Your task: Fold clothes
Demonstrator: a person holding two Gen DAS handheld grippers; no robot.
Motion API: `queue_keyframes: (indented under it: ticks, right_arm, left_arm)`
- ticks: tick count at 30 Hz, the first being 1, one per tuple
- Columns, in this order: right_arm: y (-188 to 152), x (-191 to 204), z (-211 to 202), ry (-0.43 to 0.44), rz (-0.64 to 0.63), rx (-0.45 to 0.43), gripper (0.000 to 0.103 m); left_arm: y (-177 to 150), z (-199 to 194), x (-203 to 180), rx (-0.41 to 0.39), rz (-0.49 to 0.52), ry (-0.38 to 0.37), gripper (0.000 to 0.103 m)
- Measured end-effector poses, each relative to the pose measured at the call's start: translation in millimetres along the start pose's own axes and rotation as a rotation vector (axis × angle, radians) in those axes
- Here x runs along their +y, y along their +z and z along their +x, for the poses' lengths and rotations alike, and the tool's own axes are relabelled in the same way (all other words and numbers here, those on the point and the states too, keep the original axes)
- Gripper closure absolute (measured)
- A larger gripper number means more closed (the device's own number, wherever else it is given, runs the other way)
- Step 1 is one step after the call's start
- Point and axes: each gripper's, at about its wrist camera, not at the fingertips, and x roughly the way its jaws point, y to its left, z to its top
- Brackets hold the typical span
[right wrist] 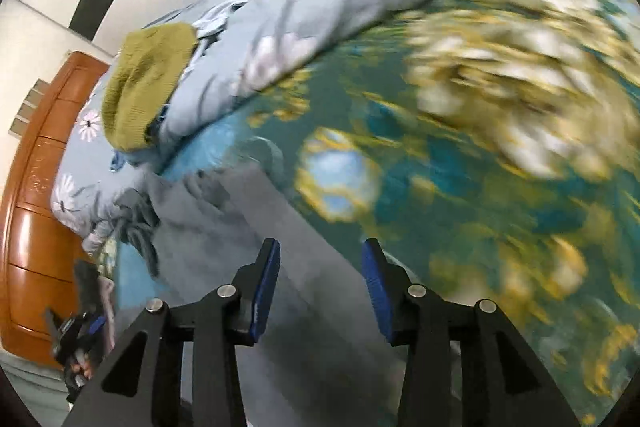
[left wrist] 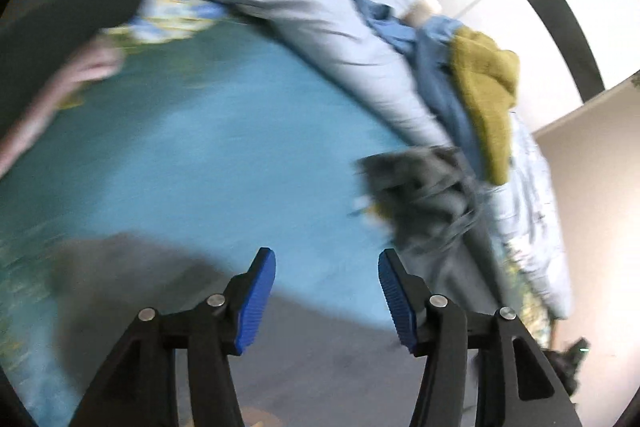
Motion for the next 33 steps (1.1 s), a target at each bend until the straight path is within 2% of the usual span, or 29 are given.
queue_keyframes:
  ticks: [6,9,13,15,16,18,19,20,22,23,24,26,27,29,31,33]
  right_arm:
    - [39.3,24.6,62.4,-0.014,-0.009,0.053,0.055]
    - [49.2,24.6,81.2,-0.005,0.025,0.071,0.055]
    - [49.6,37.4,94.5,0.050,0.004,0.107,0.055]
    - [48.0,45.5,98.2,0.067,-0.012,0.115,0.055]
    - [47.1,49.6,99.2,0.065,-0.019,0.114,0.055]
    - [44.8,55.9,99.7,0.057,-0.028,0.114,0.057]
    - [43.7,58.6,99.4,0.061,-0.031,0.114,0.060]
    - [42.3,62.0,98.7,0.060,-0.037,0.114,0.069]
    - [39.3,71.1,96.1,0.045,-0.062,0.112,0.075]
    - [38.1,75.5,93.7,0.040,-0.075,0.109,0.084]
    - [37.6,79.4,90.0,0.039,-0.082,0.103,0.088]
    - [40.5,83.9,78.7,0.040,-0.087,0.069,0.092]
    - [43.5,84.7,71.6,0.041,-0.088,0.045,0.093]
    - [53.9,81.4,52.6,0.040,-0.078,-0.025,0.098]
    - [64.9,76.3,33.8,0.036,-0.064,-0.093,0.099]
    - [75.2,68.2,18.4,0.021,-0.048,-0.137,0.099]
  left_arm:
    - [38.2,71.6,-42.8,0.072,-0.076,-0.107,0.040]
    - [47.8,94.0,-50.9,0.091,-0.095,-0.132,0.040]
    - [55.1,114.7,-64.7,0.110,-0.082,-0.164,0.042]
    - [54.4,116.5,-71.7,0.109,-0.057,-0.169,0.050]
    - [53.4,115.9,-75.0,0.111,-0.043,-0.161,0.063]
    - [51.9,116.2,-84.3,0.123,0.003,-0.130,0.067]
    - [50.1,115.6,-88.4,0.124,0.030,-0.121,0.077]
    - [48.2,114.4,-94.6,0.122,0.069,-0.105,0.095]
    - [46.1,111.5,-100.3,0.114,0.101,-0.110,0.096]
    - [48.4,105.8,-103.1,0.086,0.110,-0.114,0.097]
    - [50.9,100.0,-106.0,0.058,0.118,-0.118,0.097]
    - [60.1,83.2,-104.3,0.002,0.121,-0.133,0.098]
    - [68.5,65.5,-102.0,-0.052,0.126,-0.131,0.098]
    - [83.5,39.4,-96.4,-0.135,0.133,-0.102,0.098]
    - [100.9,2.7,-80.8,-0.239,0.137,-0.061,0.098]
    - [113.5,-29.4,-59.5,-0.325,0.152,0.021,0.098]
